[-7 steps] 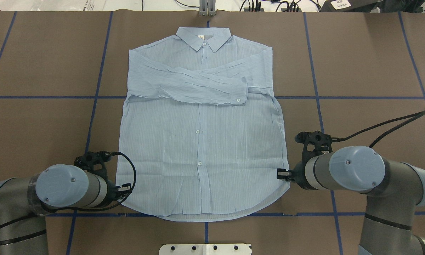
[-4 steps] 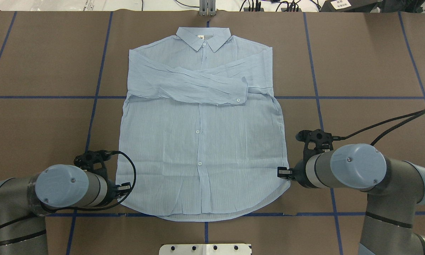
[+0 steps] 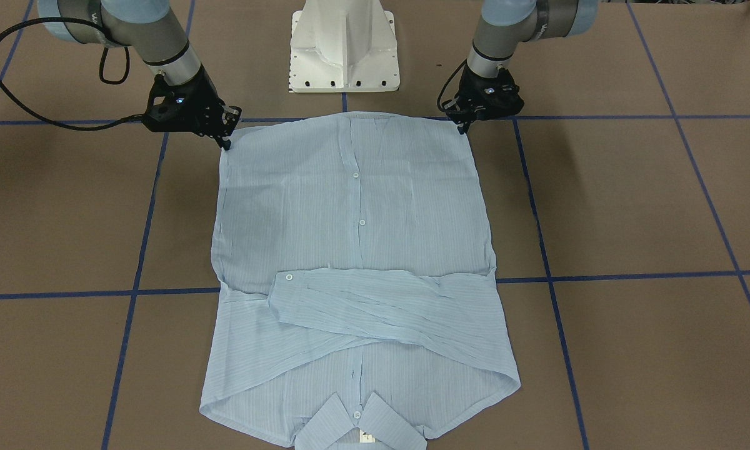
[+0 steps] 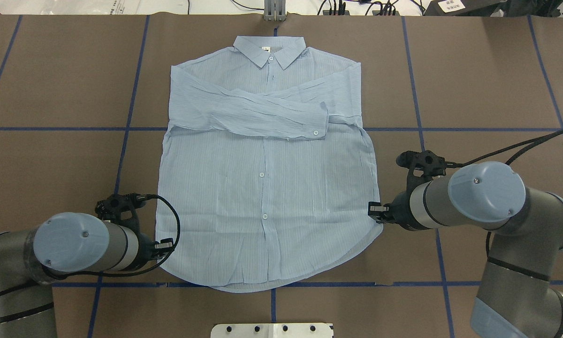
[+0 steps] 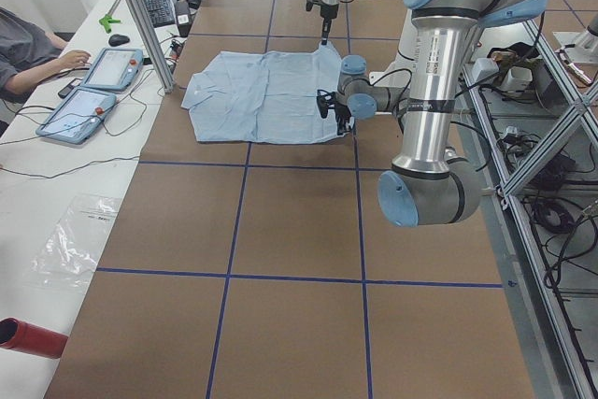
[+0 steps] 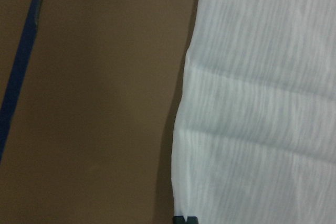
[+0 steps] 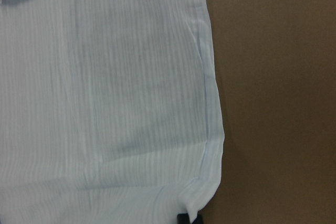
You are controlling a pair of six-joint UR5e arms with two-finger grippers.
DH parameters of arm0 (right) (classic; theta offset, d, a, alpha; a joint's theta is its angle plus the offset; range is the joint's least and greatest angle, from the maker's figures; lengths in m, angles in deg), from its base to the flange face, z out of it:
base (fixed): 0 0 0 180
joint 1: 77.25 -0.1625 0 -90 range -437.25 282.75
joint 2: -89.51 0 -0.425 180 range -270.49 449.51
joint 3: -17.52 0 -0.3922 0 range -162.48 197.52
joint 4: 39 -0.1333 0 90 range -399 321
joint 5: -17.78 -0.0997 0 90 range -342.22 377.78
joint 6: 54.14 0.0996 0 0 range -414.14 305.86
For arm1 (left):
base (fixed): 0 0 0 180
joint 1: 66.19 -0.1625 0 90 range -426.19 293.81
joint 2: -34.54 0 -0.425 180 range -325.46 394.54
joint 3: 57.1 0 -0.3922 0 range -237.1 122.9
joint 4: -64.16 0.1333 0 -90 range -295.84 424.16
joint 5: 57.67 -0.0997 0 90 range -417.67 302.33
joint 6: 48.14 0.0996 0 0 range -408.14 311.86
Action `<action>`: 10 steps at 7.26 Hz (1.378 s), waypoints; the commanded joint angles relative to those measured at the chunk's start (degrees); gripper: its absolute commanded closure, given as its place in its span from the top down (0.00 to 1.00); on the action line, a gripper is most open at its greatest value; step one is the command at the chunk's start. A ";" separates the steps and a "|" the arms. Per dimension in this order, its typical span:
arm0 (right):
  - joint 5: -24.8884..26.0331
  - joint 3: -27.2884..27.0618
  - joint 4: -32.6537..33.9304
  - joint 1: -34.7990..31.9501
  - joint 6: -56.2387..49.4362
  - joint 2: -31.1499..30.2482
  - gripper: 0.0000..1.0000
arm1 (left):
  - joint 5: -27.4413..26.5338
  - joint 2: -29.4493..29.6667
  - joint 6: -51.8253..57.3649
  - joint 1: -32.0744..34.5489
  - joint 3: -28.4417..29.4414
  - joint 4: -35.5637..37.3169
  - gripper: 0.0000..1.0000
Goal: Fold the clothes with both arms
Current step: 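Lift both hem corners and fold them toward the collar with both grippers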
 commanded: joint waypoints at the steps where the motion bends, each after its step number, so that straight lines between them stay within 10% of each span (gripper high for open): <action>1: -2.55 -0.13 0.00 -2.76 0.00 0.08 0.00 | 0.29 -0.06 5.56 2.40 -0.26 0.30 0.00; 10: -5.37 1.62 0.17 -10.93 -0.70 5.69 0.00 | 9.05 4.67 12.95 16.52 -0.26 -0.41 0.00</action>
